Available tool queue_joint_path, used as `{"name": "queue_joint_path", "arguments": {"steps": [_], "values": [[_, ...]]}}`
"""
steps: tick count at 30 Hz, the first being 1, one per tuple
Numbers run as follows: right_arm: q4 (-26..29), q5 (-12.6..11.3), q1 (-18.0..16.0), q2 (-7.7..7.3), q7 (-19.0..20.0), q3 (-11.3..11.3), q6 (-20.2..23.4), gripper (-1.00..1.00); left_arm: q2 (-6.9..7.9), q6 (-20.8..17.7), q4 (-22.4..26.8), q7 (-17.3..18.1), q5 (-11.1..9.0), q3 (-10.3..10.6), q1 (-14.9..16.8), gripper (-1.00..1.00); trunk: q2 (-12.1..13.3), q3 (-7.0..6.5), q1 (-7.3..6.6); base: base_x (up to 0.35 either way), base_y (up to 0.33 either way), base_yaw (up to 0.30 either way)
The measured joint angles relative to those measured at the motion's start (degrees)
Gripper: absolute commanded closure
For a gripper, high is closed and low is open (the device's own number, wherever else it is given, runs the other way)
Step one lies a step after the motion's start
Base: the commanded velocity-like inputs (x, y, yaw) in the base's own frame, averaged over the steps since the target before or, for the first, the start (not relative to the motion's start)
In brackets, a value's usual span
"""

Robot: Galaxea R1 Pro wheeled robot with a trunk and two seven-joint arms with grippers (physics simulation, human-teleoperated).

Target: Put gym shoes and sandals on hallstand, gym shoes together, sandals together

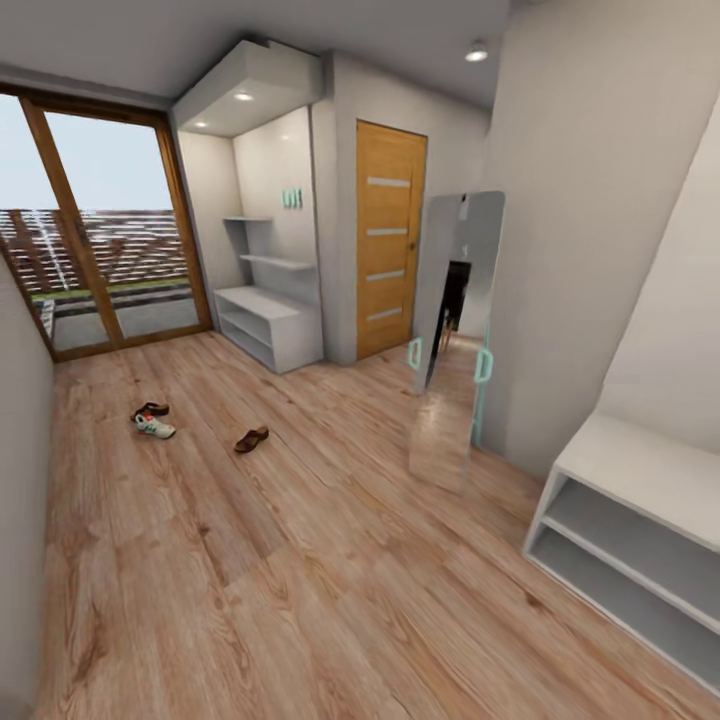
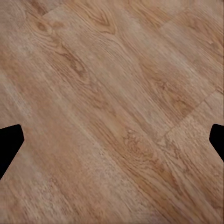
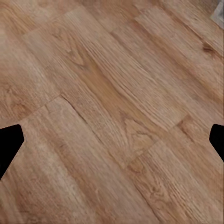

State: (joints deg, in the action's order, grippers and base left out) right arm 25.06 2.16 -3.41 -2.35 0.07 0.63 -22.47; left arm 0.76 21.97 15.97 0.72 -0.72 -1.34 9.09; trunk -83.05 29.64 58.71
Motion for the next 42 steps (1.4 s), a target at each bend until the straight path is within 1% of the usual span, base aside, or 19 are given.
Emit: {"name": "queue_joint_path", "arguments": {"steps": [10, 17, 21, 24, 25, 26, 27, 28, 32, 42], "values": [[0.0, 0.0, 0.0, 0.00, 0.0, 0.0, 0.0, -1.00, 0.06, 0.0, 0.0, 0.0, 0.0, 0.0, 0.0, -1.00, 0.0, 0.75, 0.00, 0.239, 0.237, 0.157], [0.0, 0.1, 0.0, 0.00, 0.1, 0.1, 0.0, -1.00, 0.12, 0.0, 0.0, 0.0, 0.0, 0.0, 0.0, -1.00, 0.0, 1.19, -0.01, 0.288, 0.159, 0.116], [0.0, 1.4, 0.0, 0.00, 0.3, 0.1, -0.1, -1.00, 0.13, 0.0, 0.0, 0.0, 0.0, -0.2, 0.0, -1.00, 0.0, 1.26, -0.01, 0.310, 0.111, 0.030], [-0.1, 2.9, 0.0, -0.01, 0.3, 0.1, -0.1, -1.00, 0.13, 0.1, 0.0, 0.0, 0.0, -0.5, 0.0, -1.00, 0.0, 1.28, -0.01, 0.316, 0.100, 0.012], [-0.2, 5.4, 0.0, 0.00, 0.1, 0.1, -0.1, -1.00, 0.13, 0.1, 0.0, 0.0, 0.0, -0.7, 0.0, -1.00, 0.0, 1.29, -0.01, 0.319, 0.092, 0.004], [-0.2, 6.0, 0.0, 0.00, 0.1, 0.1, -0.1, -1.00, 0.13, 0.1, 0.0, 0.0, 0.0, -0.7, 0.0, -1.00, 0.0, 1.29, -0.01, 0.319, 0.092, 0.004], [-0.2, 6.0, 0.0, 0.00, 0.1, 0.1, -0.1, -1.00, 0.13, 0.1, 0.0, 0.0, 0.0, -0.7, 0.0, -1.00, 0.0, 1.29, -0.01, 0.320, 0.089, 0.002], [-0.2, 7.8, 0.0, 0.00, -0.1, 0.1, -0.1, -1.00, 0.13, 0.1, 0.0, 0.0, 0.0, -0.8, 0.0, -1.00, 0.0, 1.29, -0.01, 0.320, 0.089, 0.001], [-0.2, 8.8, 0.0, -0.01, -0.2, 0.0, -0.1, -1.00, 0.13, 0.1, 0.0, 0.0, 0.0, -0.8, 0.0, -1.00, 0.0, 1.29, -0.01, 0.321, 0.085, 0.001], [-0.2, 9.1, 0.0, -0.01, -0.3, -0.2, -0.1, -1.00, 0.13, 0.1, 0.0, 0.0, 0.0, -0.8, 0.0, -1.00, 0.0, 1.29, -0.01, 0.324, 0.076, 0.000]]}}
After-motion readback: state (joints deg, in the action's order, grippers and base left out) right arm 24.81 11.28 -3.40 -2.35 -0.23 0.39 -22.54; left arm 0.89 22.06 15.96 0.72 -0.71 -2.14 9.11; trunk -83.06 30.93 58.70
